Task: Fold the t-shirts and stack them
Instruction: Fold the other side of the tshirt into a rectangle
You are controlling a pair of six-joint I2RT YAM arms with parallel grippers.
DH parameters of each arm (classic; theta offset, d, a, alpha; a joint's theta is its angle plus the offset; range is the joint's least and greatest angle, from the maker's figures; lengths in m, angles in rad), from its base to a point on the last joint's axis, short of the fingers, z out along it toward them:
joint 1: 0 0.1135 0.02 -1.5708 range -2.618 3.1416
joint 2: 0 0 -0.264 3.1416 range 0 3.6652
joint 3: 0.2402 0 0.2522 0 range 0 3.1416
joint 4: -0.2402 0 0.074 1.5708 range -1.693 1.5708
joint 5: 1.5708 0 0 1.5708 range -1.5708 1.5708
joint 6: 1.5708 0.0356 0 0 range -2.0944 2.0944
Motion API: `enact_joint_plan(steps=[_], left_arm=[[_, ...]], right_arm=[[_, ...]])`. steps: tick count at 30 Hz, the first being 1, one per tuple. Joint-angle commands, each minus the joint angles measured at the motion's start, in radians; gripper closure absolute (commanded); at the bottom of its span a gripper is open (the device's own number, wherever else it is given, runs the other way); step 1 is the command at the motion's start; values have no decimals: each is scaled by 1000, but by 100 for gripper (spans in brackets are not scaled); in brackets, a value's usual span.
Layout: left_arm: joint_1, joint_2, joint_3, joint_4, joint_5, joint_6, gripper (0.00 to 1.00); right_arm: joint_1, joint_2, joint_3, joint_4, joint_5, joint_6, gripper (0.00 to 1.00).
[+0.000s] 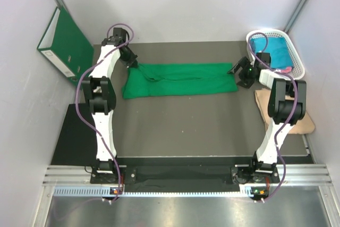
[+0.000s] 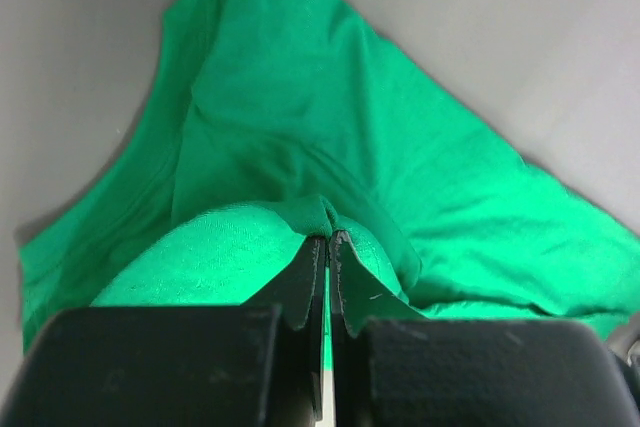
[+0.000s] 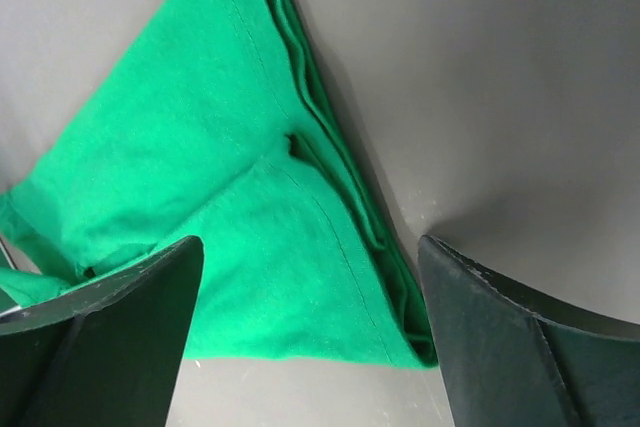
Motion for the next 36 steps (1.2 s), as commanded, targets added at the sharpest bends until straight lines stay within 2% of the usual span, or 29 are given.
enact_joint_plan(steps=[1, 3, 4, 5, 7, 10, 14, 15, 16, 17, 24, 29, 33, 36], left_arm=[[21, 26, 46, 60, -2, -21, 100], [28, 31, 49, 60, 0, -21, 50], [30, 23, 48, 60, -4, -20, 19], [30, 16, 46, 60, -7, -15, 2], [28, -29, 22, 76, -1, 1, 2], [18, -121, -92, 154, 45, 40, 2], [-28, -187, -216, 158, 59, 92, 2], [-38, -195, -236, 146, 61, 101, 5], [-53, -208, -259, 144, 62, 115, 49], [-61, -214, -303, 139, 64, 120, 99], [-156, -213, -409, 44, -28, 170, 100], [-171, -219, -491, 109, -28, 152, 100], [-171, -183, -457, 126, -59, 153, 100], [-170, -123, -376, 112, -73, 160, 100]], right_arm=[[-20, -103, -13, 5, 61, -47, 11], [-20, -133, -23, 5, 61, -53, 6], [-20, -144, -38, 10, 62, -58, 1], [-20, -158, -46, 13, 53, -61, 0], [-18, -198, -67, 13, 47, -73, 0], [-18, -253, -92, 7, 48, -88, 0], [-18, -288, -90, -39, 44, -122, 0], [-18, -288, -89, -44, 45, -128, 0], [-17, -288, -87, -52, 42, -137, 0], [-18, -287, -87, -62, 44, -140, 0], [-18, -279, -106, -64, 35, -131, 0], [-17, -270, -106, -59, 26, -125, 0], [-17, -271, -96, -67, 24, -127, 0], [-17, -273, -89, -73, 25, -127, 0]])
